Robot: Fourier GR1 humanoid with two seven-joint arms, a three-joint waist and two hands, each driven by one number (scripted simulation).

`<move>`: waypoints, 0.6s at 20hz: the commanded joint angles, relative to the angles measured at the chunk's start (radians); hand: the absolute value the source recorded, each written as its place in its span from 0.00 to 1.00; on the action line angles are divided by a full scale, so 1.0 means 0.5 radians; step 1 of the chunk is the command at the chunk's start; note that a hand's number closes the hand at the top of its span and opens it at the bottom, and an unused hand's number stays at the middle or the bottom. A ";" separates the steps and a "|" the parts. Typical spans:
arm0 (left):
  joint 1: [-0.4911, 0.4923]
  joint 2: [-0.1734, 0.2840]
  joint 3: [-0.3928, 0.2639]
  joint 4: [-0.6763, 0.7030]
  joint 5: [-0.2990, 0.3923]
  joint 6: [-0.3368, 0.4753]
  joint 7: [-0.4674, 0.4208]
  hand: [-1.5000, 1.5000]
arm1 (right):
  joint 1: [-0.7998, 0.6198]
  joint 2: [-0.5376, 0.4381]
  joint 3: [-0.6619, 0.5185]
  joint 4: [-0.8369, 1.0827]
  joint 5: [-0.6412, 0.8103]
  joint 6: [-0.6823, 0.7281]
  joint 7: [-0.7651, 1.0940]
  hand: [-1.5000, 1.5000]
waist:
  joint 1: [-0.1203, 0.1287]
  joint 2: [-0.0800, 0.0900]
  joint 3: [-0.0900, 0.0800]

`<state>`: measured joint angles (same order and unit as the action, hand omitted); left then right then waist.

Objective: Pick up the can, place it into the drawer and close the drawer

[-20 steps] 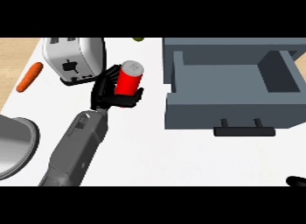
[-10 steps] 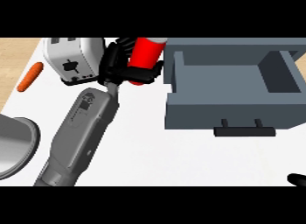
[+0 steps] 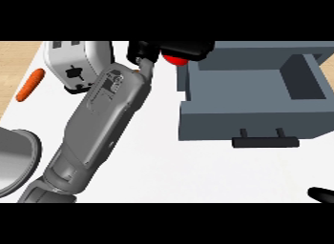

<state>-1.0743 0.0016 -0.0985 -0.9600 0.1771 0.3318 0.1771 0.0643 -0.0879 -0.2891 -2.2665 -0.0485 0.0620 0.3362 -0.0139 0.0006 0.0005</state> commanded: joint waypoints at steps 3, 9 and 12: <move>-0.422 -0.003 -0.018 0.363 0.105 0.111 0.030 1.00 | -0.024 0.010 0.019 0.086 0.062 0.001 -0.097 0.00 | -0.033 0.011 0.001; -0.683 -0.003 -0.047 0.600 0.130 0.135 0.126 1.00 | 0.006 -0.041 -0.054 -0.056 -0.042 0.021 0.022 0.00 | -0.032 0.006 0.001; -0.855 -0.003 -0.053 0.836 0.201 0.160 0.039 1.00 | -0.104 -0.057 -0.036 0.043 -0.027 0.000 0.019 0.00 | -0.062 0.021 0.002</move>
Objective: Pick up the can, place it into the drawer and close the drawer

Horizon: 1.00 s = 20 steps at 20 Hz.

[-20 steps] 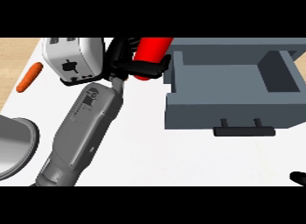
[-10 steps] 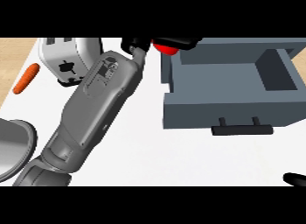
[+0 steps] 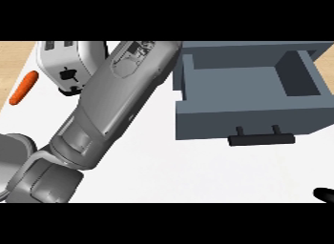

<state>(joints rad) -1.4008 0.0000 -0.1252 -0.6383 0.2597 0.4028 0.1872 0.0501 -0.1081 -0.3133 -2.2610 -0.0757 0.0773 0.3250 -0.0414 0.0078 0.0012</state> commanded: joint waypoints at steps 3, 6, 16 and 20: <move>-0.250 0.000 -0.083 0.289 0.119 0.066 -0.025 1.00 | 0.037 0.022 0.046 -0.089 -0.038 0.027 0.030 0.00 | -0.049 0.006 0.002; -0.228 0.000 -0.197 0.382 0.210 0.120 -0.137 1.00 | -0.176 -0.013 0.042 0.061 0.008 -0.066 0.091 0.00 | -0.062 0.018 0.002; -0.412 0.000 -0.294 0.604 0.339 0.409 -0.178 0.00 | -0.323 -0.127 0.053 0.063 -0.004 -0.031 0.168 0.00 | -0.140 0.041 0.004; -0.365 0.000 -0.358 0.616 0.387 0.437 -0.237 0.00 | -0.213 -0.062 0.125 0.054 0.086 -0.030 0.122 0.00 | -0.122 0.031 0.004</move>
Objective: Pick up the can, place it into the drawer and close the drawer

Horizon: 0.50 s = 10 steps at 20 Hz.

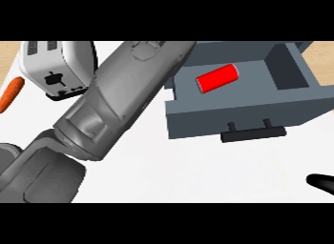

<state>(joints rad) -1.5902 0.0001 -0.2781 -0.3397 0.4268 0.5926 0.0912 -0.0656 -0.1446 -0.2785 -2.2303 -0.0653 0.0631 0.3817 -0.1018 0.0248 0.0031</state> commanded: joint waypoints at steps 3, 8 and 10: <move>-0.022 0.000 -0.071 0.030 0.101 0.139 -0.047 0.00 | -0.017 -0.062 0.083 0.012 0.152 0.047 -0.052 0.00 | -0.035 0.008 0.001; -0.024 0.000 -0.053 0.029 0.193 0.108 -0.075 0.00 | 0.013 -0.145 0.131 0.021 0.234 0.165 -0.254 0.00 | -0.014 0.001 0.002; -0.026 0.000 -0.038 0.024 0.222 0.089 -0.113 0.00 | -0.154 -0.232 0.117 0.176 0.385 0.132 -0.310 0.00 | 0.027 0.009 0.000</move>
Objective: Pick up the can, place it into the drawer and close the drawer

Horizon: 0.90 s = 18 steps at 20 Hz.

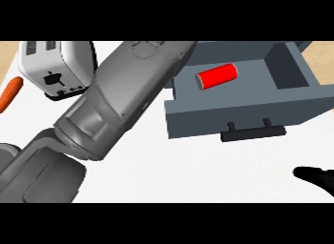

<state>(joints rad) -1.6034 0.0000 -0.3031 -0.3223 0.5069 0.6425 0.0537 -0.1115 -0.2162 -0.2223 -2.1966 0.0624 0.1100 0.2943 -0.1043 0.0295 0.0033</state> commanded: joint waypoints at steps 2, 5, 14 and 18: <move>0.008 0.000 0.003 -0.011 0.104 0.036 -0.057 0.00 | -0.103 -0.130 0.099 0.076 0.264 0.045 -0.106 0.00 | 0.005 0.004 -0.001; 0.009 0.000 0.075 -0.009 0.170 0.014 -0.143 0.00 | -0.147 -0.184 0.156 0.211 0.441 0.043 -0.183 0.00 | 0.036 0.012 -0.002; -0.061 0.000 0.046 0.064 0.167 -0.018 -0.166 0.00 | -0.398 -0.197 0.547 0.678 1.108 -0.124 -0.333 0.00 | 0.147 -0.009 -0.003; -0.116 0.000 -0.017 0.080 0.145 0.037 -0.078 0.00 | -0.495 -0.156 0.685 1.020 1.342 -0.241 -0.452 0.00 | 0.158 -0.015 -0.002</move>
<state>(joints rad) -1.6431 0.0001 -0.2972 -0.2991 0.5886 0.6506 0.0031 -0.3181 -0.3090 0.0527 -1.8137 0.6247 0.0352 0.1131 -0.0345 0.0230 0.0020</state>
